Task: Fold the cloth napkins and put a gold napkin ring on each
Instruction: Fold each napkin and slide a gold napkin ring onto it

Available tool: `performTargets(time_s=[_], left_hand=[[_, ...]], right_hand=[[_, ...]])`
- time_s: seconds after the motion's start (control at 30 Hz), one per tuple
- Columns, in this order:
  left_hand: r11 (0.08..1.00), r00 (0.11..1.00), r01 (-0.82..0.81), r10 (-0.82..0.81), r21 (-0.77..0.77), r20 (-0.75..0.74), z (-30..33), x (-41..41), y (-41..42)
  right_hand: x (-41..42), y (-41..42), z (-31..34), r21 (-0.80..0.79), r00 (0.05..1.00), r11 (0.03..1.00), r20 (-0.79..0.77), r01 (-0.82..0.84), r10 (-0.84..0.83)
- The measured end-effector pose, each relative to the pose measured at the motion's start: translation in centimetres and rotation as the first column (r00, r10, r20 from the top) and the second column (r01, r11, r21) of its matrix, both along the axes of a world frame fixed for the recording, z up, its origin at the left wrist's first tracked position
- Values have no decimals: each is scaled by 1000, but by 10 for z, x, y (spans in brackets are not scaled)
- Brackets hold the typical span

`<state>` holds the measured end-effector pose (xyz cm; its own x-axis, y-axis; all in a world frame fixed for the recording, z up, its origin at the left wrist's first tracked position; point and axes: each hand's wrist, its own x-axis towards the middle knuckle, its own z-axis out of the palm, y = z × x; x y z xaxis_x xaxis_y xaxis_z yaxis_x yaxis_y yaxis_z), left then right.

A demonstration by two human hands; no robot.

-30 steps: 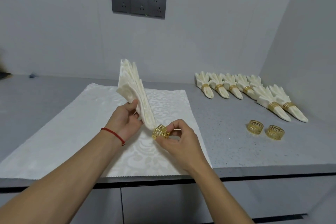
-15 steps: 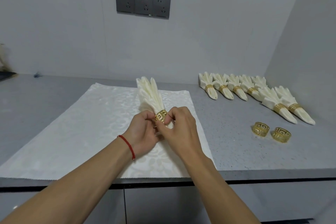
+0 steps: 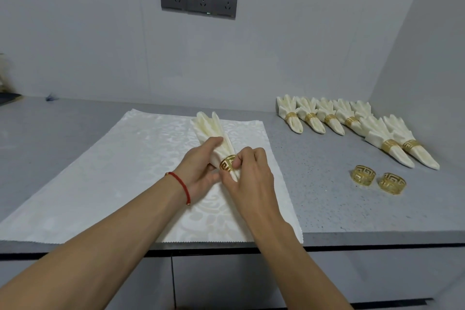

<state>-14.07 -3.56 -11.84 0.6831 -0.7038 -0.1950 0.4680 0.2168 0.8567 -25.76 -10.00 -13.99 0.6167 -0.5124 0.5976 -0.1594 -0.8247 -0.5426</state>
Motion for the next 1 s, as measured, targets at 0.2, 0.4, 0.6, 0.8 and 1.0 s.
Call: performTargets(time_s=[0.2,0.4,0.6,0.8,1.0], left_hand=[[931,859,-230,59,282,509,-7,10,3],[919,767,-320,110,229,632,-26,10,-2],[947,873,-262,152,184,463,-23,11,-1],[964,921,-216,147,157,361,-27,18,14],[919,845,-180,-37,350,533,-18,32,22]], right_hand=[[-6,-5,-5,77,992,992,-82,103,-96],[-1,-17,3,125,980,978,-136,165,-148],[30,-61,5,715,987,690,-7,-109,163],[26,-82,-5,830,982,533,89,-165,166],[21,-90,-4,685,978,726,-108,-58,180]])
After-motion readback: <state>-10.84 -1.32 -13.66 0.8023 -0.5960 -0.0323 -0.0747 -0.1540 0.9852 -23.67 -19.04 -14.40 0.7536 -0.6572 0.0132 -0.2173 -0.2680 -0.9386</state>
